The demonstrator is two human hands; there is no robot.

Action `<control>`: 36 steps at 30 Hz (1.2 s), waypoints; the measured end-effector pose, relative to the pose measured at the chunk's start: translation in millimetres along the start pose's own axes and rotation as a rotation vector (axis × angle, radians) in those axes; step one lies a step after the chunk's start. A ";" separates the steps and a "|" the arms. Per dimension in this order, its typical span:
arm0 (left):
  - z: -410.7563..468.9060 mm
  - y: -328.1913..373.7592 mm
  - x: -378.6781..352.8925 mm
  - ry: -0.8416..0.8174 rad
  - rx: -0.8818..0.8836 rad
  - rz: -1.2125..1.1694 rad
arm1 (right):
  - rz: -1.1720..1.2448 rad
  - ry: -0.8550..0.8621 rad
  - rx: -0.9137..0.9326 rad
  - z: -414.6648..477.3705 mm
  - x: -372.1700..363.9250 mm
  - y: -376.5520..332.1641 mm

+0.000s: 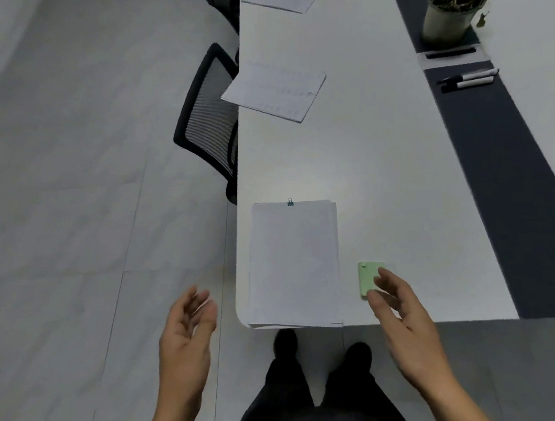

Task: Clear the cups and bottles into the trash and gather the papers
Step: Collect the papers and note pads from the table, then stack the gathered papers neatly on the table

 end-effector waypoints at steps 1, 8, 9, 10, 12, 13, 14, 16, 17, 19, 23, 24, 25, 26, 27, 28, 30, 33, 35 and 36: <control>-5.1 -1.9 11.9 0.028 0.013 -0.011 | 0.018 -0.040 -0.021 3.5 -9.7 1.6; -24.3 -6.8 111.7 0.113 0.016 -0.070 | -0.030 -0.139 0.017 17.9 -100.8 -34.3; -24.0 -7.8 127.7 0.119 0.007 -0.088 | -0.056 -0.148 0.037 19.0 -116.7 -41.9; -21.9 -9.2 143.9 0.120 -0.002 -0.103 | -0.083 -0.151 0.056 20.5 -132.2 -48.5; -14.5 -13.7 176.7 0.111 -0.021 -0.125 | -0.132 -0.142 0.081 24.2 -162.2 -58.0; -9.1 -16.0 195.1 0.105 -0.033 -0.135 | -0.143 -0.134 0.088 27.0 -178.6 -61.4; -3.1 -18.2 215.5 0.100 -0.043 -0.145 | -0.149 -0.119 0.092 29.7 -195.8 -64.4; 12.5 -18.5 258.8 0.089 -0.061 -0.171 | -0.149 -0.068 0.102 33.2 -232.5 -71.7; 21.3 -16.7 279.9 0.086 -0.072 -0.190 | -0.149 -0.055 0.112 35.9 -252.4 -76.9; 39.0 -12.9 320.1 0.093 -0.085 -0.201 | -0.154 -0.062 0.116 43.8 -294.1 -90.7; 77.2 8.0 371.4 0.068 -0.097 -0.188 | -0.175 -0.097 0.138 59.6 -357.6 -129.9; 89.6 14.9 378.2 0.050 -0.097 -0.185 | -0.171 -0.091 0.151 65.1 -367.6 -140.0; 103.4 21.8 383.0 0.032 -0.097 -0.180 | -0.170 -0.085 0.164 71.9 -376.0 -149.6; 118.4 28.6 386.5 0.014 -0.096 -0.173 | -0.172 -0.077 0.174 80.4 -382.8 -157.7; 135.2 34.7 388.9 -0.004 -0.096 -0.165 | -0.169 -0.070 0.182 91.2 -389.1 -163.9; 152.6 39.8 390.2 -0.020 -0.095 -0.157 | -0.163 -0.059 0.183 103.5 -394.3 -167.5; 189.7 48.6 389.2 -0.055 -0.089 -0.136 | -0.140 -0.031 0.171 132.3 -403.9 -169.7; 251.4 59.4 387.5 -0.087 -0.064 -0.090 | -0.088 0.011 0.136 187.9 -416.8 -168.2; 296.7 75.0 387.0 -0.103 -0.054 -0.051 | -0.058 0.028 0.108 230.7 -424.0 -173.1; 320.2 86.4 387.5 -0.110 -0.054 -0.029 | -0.051 0.034 0.098 253.7 -426.9 -179.8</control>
Point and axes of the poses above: each hand's wrist, its own z-axis towards the middle knuckle, its own x-axis out of the back of the hand, y = z × x, the point moved 9 cm from there along z, towards the middle knuckle, and after that the axes turned 15 degrees about -y, right-handed, at the moved point
